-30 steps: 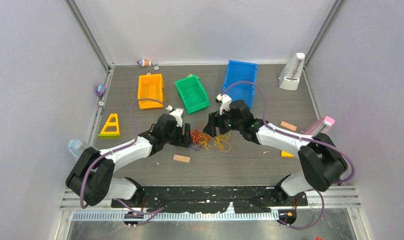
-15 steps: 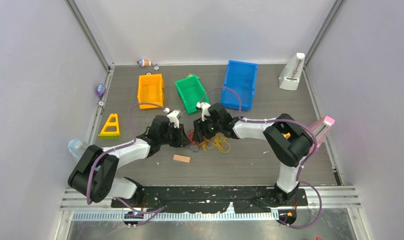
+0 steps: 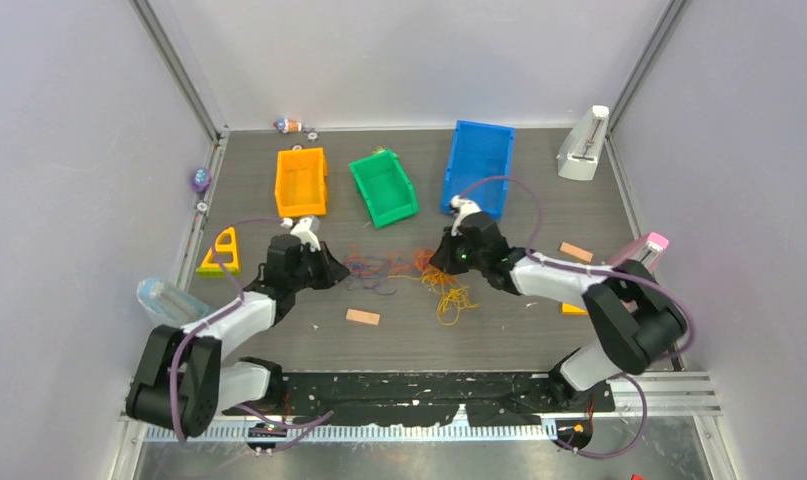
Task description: Untangle the cables
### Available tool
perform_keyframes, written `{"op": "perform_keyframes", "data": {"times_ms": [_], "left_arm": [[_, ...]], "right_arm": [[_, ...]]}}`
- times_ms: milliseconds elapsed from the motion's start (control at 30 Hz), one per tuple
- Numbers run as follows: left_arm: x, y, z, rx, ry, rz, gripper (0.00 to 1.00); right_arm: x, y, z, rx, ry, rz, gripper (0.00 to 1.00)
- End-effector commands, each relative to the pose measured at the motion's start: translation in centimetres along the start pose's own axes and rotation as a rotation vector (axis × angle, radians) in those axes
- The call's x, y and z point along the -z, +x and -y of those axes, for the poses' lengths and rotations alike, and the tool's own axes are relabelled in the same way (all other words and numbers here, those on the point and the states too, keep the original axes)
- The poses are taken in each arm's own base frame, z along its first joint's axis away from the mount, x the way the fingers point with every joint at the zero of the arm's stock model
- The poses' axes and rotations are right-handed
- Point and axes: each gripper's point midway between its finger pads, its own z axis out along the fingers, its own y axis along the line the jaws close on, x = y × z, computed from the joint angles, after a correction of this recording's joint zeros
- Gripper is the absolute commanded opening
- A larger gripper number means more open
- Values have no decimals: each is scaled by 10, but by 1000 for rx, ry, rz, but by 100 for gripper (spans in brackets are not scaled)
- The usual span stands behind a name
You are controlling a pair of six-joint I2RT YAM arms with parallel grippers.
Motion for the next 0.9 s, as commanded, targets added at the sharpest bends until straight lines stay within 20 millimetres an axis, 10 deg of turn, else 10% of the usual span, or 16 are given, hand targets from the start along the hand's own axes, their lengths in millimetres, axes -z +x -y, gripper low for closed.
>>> {"op": "perform_keyframes", "data": {"times_ms": [0,133,367,500,567,867], "left_arm": [[20,-27,-22,64,-104,154,0],[37,-38,-28,62,-139,244,0],[43,-47,-3,-39,-42,204,0],[40,-45,26,-91,49,140,74],[37,-42,36,-154,39,124,98],[22,-42,97,-371,168,66,91]], "right_arm": [[41,-20,61,-156,246,137,5],[71,-22,97,-241,307,213,5],[81,-34,61,-140,113,213,10],[88,-46,22,-73,-91,234,77],[91,-50,21,-70,-86,232,84],[89,-37,40,-58,17,173,63]]}}
